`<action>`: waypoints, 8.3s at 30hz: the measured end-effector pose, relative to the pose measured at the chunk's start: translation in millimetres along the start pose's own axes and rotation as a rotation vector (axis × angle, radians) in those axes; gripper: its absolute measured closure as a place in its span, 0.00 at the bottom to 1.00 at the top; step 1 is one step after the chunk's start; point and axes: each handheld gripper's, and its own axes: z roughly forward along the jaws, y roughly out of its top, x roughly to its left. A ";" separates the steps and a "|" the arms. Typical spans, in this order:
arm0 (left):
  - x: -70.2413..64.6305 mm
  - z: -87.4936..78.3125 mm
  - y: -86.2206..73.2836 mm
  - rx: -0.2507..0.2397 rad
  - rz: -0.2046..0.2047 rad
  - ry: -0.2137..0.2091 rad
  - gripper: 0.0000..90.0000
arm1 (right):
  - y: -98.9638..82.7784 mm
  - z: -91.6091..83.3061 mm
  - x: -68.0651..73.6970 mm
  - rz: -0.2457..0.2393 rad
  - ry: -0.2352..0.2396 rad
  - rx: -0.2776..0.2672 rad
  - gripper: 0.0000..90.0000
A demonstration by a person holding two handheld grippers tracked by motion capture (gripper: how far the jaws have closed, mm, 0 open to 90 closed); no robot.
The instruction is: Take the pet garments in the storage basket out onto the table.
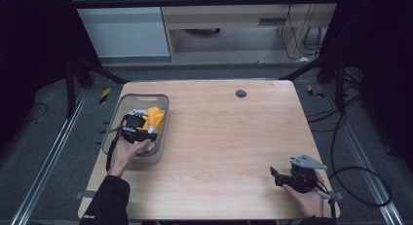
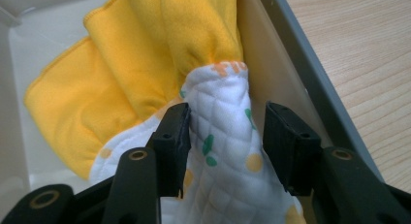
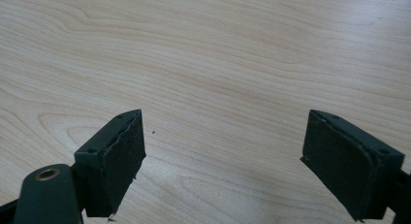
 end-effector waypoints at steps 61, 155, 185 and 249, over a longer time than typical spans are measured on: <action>-4.4 -105.1 14.9 -0.221 0.053 0.015 0.92 | -0.3 -2.3 -1.3 -0.001 -0.007 -0.010 0.16; -152.8 -38.2 21.2 -0.124 0.405 -0.290 0.92 | -1.5 -5.7 -3.4 -0.003 -0.021 -0.013 0.17; -175.0 19.0 -0.5 -0.037 0.450 -0.327 0.86 | -2.7 -5.1 -4.4 0.000 -0.021 -0.007 0.17; -100.2 -32.4 -79.5 -0.284 0.241 -0.293 0.25 | -4.7 -5.4 -3.5 -0.013 -0.012 -0.003 0.16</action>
